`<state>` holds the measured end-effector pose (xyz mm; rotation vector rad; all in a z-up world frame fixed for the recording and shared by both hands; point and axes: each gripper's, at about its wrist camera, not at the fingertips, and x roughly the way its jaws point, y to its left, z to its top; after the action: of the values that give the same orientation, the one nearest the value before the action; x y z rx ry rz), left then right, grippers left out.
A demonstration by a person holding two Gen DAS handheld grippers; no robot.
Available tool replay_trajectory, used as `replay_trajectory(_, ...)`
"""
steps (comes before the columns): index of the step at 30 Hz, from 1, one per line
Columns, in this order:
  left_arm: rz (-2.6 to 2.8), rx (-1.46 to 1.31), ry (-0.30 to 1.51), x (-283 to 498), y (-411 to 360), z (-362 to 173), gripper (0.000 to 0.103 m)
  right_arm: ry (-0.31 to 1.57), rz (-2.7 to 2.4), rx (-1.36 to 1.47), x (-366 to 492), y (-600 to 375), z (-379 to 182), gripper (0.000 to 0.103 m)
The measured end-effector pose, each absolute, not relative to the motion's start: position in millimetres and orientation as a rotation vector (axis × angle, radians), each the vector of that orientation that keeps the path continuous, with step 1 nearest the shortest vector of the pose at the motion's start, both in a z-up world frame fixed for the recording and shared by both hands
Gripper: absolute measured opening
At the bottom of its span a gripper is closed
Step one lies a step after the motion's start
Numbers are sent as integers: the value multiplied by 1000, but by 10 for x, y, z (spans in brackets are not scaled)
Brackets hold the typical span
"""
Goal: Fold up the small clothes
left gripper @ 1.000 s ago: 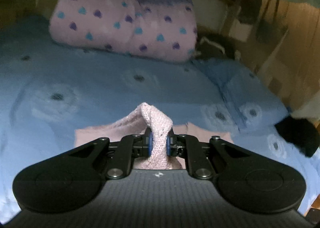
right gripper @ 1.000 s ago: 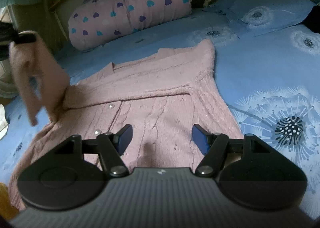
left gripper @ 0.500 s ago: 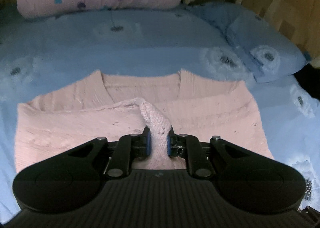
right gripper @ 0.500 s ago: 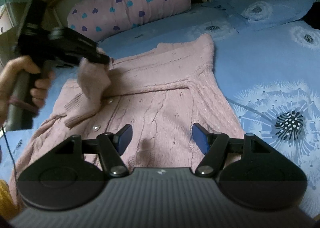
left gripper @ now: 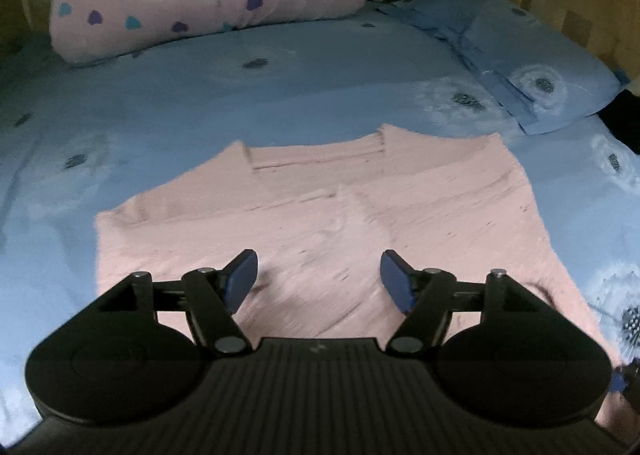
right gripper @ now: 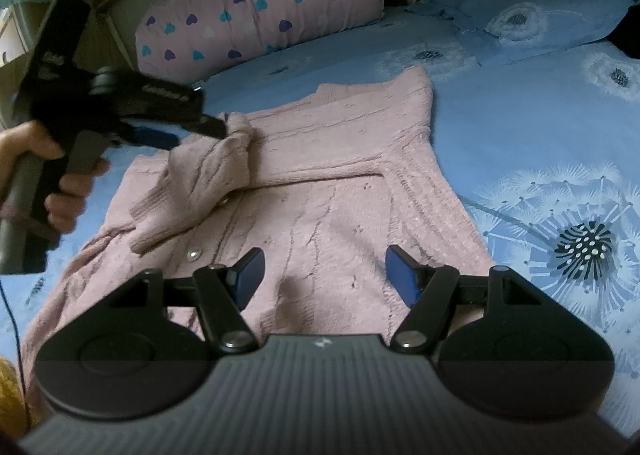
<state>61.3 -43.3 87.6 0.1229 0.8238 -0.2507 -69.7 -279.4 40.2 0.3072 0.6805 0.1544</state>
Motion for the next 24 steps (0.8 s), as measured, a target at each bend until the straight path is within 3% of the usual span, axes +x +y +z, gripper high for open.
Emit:
replay_trajectory(7,-169,104,792,285,105,1019,84,677,196,368,-732,-2849,416,71)
replay_trajectory(17,-106,-50,743,368,684,801,84,695,319,368,-520,-2647,691,71)
replay_trajectory(24,-136,-86,690,456,782,742,84,679,385,370,181,-2380,816,71)
